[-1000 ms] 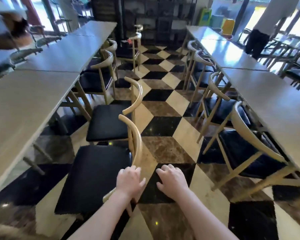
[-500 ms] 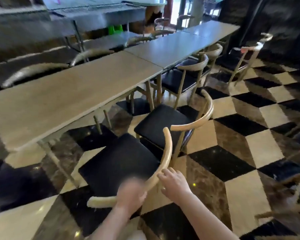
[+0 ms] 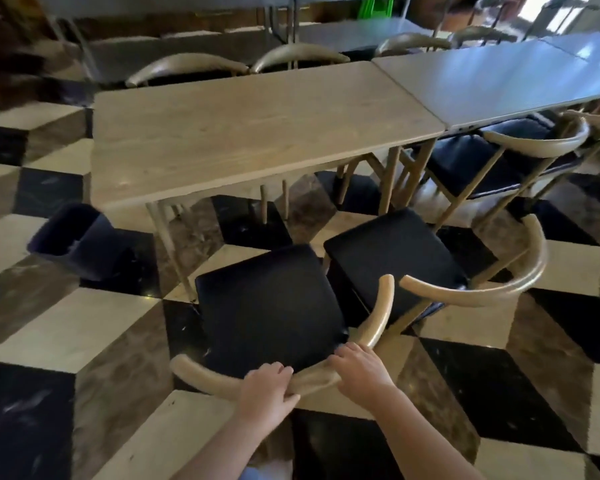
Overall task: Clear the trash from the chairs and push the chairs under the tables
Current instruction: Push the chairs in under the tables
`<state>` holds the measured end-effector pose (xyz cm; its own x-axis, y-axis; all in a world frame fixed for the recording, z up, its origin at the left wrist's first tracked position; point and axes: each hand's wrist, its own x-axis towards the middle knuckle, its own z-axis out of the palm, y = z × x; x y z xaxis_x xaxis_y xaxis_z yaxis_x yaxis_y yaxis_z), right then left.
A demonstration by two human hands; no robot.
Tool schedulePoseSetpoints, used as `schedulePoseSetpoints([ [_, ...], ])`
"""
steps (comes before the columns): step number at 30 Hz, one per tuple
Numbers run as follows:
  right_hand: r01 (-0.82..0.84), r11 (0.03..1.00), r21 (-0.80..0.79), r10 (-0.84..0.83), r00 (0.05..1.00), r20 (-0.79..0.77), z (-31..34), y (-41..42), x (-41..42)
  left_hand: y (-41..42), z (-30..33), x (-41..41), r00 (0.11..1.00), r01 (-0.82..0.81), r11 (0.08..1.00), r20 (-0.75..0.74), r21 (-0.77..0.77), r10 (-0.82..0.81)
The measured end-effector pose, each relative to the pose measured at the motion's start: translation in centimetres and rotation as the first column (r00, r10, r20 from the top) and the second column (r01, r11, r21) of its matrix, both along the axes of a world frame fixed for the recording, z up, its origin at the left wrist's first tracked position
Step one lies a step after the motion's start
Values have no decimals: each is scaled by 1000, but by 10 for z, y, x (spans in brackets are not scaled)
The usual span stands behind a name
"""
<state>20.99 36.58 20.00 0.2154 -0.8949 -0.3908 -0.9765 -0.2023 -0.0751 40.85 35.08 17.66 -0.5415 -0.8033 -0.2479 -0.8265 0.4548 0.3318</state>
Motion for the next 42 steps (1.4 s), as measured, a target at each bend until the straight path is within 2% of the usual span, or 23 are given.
schedulePoseSetpoints([
  [6,-126,992,-11,126,990,62,-8,-12,-23,9,-16,-2,991,-135,990,11,31,135],
  [10,-251,967,-35,253,966,46,-8,-21,-34,18,-12,-11,956,-293,956,19,19,292],
  [13,-272,961,-57,276,959,62,-7,-26,-36,20,-12,-15,920,-391,920,-21,30,392],
  [19,-252,966,-64,257,961,98,-7,-54,-33,-9,-5,-16,926,-365,927,73,-87,371],
  [21,-247,967,-69,253,962,106,-8,-70,-29,-24,-6,-11,914,-390,917,83,-77,396],
  [33,-286,950,-124,299,949,104,-20,-217,6,-165,-8,27,926,-368,907,5,-204,377],
  [36,-294,951,-93,303,948,99,-20,-260,16,-207,-10,38,927,-369,904,-18,-216,374],
  [42,-251,959,-128,264,960,91,-21,-334,41,-284,-13,62,919,-390,893,-35,-223,393],
])
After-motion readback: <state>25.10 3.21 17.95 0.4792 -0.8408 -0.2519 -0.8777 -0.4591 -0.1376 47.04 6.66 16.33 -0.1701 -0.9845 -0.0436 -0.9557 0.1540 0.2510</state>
